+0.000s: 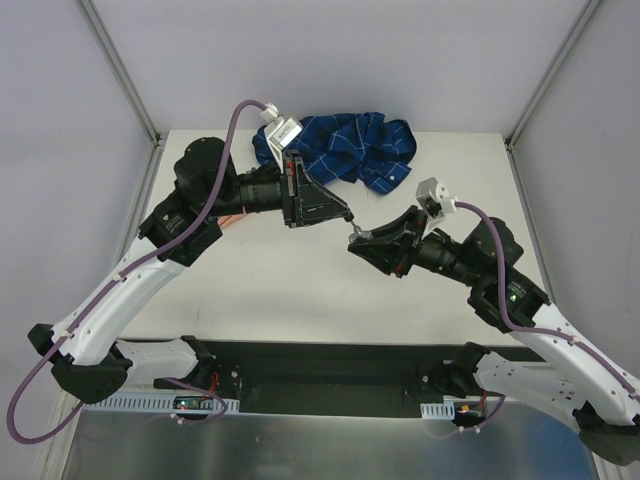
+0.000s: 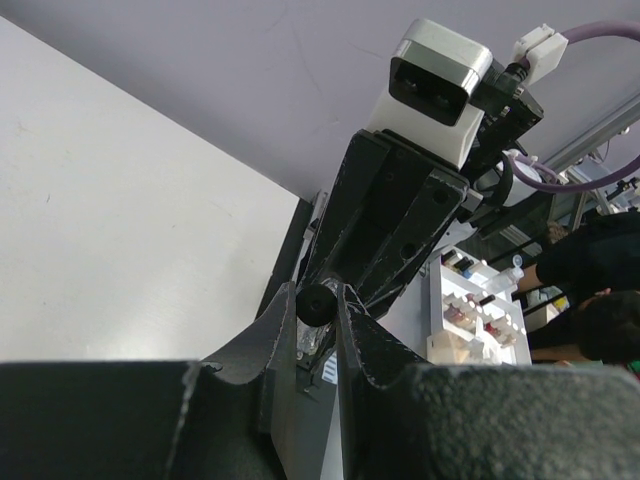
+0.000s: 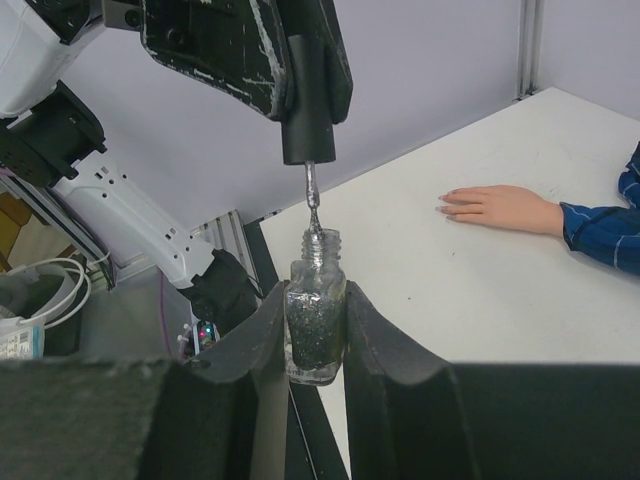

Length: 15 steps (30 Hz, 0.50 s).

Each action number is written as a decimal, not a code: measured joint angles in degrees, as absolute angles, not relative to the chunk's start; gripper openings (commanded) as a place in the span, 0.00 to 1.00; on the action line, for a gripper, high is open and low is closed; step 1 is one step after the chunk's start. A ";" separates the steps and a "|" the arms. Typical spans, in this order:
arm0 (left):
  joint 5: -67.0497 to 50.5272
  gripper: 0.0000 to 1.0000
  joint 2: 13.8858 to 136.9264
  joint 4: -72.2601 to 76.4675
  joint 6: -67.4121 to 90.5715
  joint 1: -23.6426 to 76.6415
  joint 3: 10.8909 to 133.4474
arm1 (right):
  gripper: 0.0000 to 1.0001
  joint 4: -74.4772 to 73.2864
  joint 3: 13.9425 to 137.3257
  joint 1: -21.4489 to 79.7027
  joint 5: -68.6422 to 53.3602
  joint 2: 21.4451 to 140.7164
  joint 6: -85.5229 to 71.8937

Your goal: Paint the nails

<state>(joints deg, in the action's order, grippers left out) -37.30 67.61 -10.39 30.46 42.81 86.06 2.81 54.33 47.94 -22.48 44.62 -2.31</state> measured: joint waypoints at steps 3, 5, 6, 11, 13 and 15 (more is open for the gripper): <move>-37.28 0.00 67.55 -10.33 30.46 42.81 85.45 | 0.00 2.81 54.33 47.97 -22.37 44.62 -2.28; -37.26 0.00 67.55 -10.37 30.46 42.81 85.32 | 0.00 2.81 54.33 48.01 -22.31 44.62 -2.28; -37.23 0.00 67.55 -10.37 30.46 42.81 85.32 | 0.00 2.81 54.33 48.03 -22.31 44.62 -2.31; -37.23 0.00 67.48 -10.33 30.46 42.81 85.27 | 0.00 2.81 54.33 48.12 -22.24 44.62 -2.28; -37.26 0.00 67.42 -10.26 30.46 42.81 85.06 | 0.00 2.81 54.33 48.16 -22.20 44.62 -2.28; -37.26 0.00 67.37 -10.26 30.46 42.81 84.77 | 0.00 2.81 54.33 48.21 -22.06 44.62 -2.26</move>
